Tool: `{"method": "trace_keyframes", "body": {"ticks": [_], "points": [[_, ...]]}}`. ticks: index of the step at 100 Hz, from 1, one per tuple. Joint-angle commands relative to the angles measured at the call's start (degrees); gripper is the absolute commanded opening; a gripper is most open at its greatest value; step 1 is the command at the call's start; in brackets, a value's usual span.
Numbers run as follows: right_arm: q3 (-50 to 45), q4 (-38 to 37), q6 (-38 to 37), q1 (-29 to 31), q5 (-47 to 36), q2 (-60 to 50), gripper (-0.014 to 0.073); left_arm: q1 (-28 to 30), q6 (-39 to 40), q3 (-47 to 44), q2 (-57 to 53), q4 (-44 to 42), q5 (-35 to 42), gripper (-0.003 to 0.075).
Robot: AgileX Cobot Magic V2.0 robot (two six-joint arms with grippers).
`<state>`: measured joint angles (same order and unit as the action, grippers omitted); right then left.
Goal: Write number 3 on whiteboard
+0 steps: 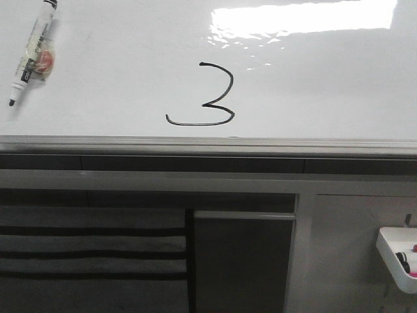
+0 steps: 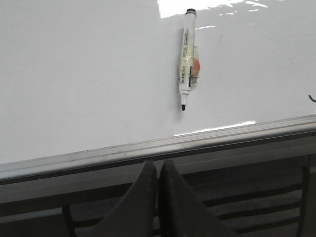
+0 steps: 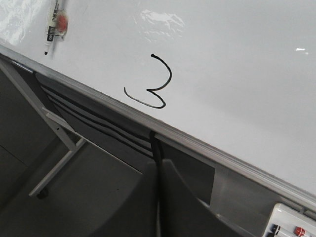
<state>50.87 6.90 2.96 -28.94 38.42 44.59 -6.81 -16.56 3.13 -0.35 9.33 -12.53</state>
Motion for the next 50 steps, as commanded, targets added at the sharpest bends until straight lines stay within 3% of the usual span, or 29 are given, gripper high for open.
{"method": "trace_keyframes", "body": {"ticks": [1, 50], "points": [[1.51, -0.34, -0.13, 0.36, -4.08, -0.11, -0.0074, 0.24, 0.46, -2.45, -1.77, 0.17, 11.76, -0.0018], [1.51, -0.34, -0.13, 0.36, -3.72, -0.11, -0.0074, 0.24, 0.46, -3.65, -1.77, 0.16, 10.92, -0.0018]]}}
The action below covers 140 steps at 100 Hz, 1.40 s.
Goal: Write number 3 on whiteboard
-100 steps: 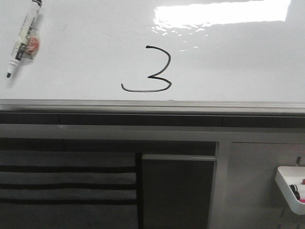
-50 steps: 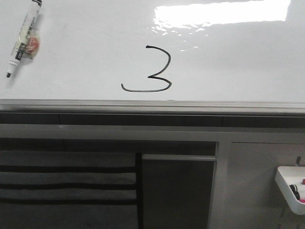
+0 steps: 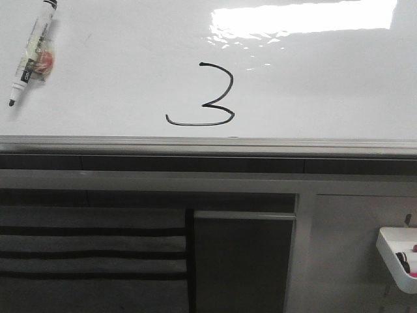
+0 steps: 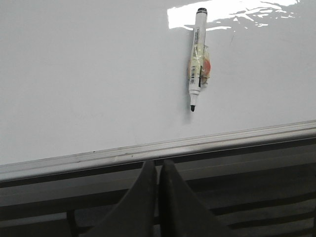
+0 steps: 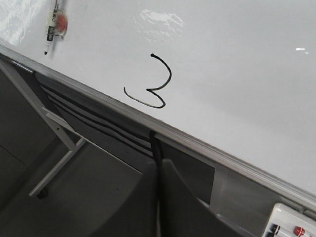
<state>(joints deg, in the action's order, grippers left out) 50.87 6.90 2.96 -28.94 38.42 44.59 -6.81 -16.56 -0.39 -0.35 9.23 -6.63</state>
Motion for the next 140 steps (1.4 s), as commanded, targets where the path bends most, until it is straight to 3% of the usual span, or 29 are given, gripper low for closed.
{"method": "trace_keyframes", "body": {"ticks": [1, 61, 71, 87, 108, 140], "points": [[1.51, -0.34, -0.13, 0.36, -3.72, -0.11, -0.0074, 0.24, 0.46, -0.13, -1.77, 0.26, 5.02, -0.0018], [0.75, -0.23, -0.13, 0.1, -4.47, -0.96, -0.0074, 0.24, 0.46, -0.13, -1.77, 0.26, 5.02, -0.0018], [-1.53, -2.1, 0.54, 2.95, -6.28, -4.07, -0.0074, 0.24, 0.46, -0.13, -1.77, 0.26, 5.02, -0.0018], [-11.41, -2.33, 0.54, 12.3, -16.37, -12.65, -0.0074, 0.24, 0.46, -0.13, -1.77, 0.26, 5.02, -0.0018], [-30.91, -2.33, 0.54, 23.39, -32.57, -29.85, -0.0074, 0.24, 0.46, -0.13, -1.77, 0.26, 5.02, -0.0018], [-51.31, -1.83, 0.54, 28.49, -39.92, -46.42, -0.0074, 0.24, 0.46, -0.13, -1.77, 0.26, 5.02, -0.0018]]}}
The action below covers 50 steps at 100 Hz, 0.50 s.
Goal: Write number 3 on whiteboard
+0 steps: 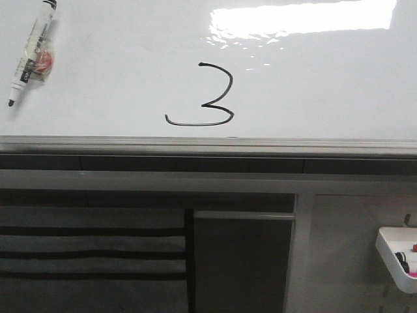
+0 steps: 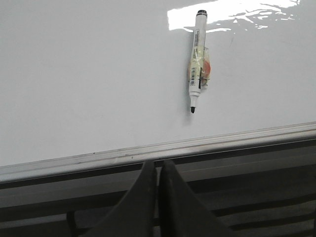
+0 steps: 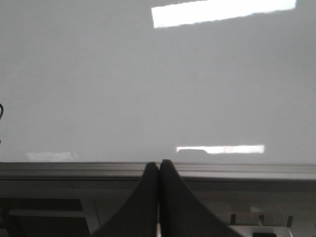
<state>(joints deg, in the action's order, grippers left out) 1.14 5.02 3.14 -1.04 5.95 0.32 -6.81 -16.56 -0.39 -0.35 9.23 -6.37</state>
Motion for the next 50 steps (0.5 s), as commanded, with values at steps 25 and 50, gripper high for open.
{"method": "trace_keyframes", "body": {"ticks": [25, 50], "points": [[-3.24, 0.14, 0.25, 0.7, -8.27, -2.04, -0.0074, 0.24, 0.46, -0.13, -1.77, 0.26, 4.75, -0.0018], [-3.24, 0.14, 0.25, 0.7, -8.19, -2.04, -0.0074, 0.24, 0.46, -0.13, -1.77, 0.26, 4.75, -0.0018]]}}
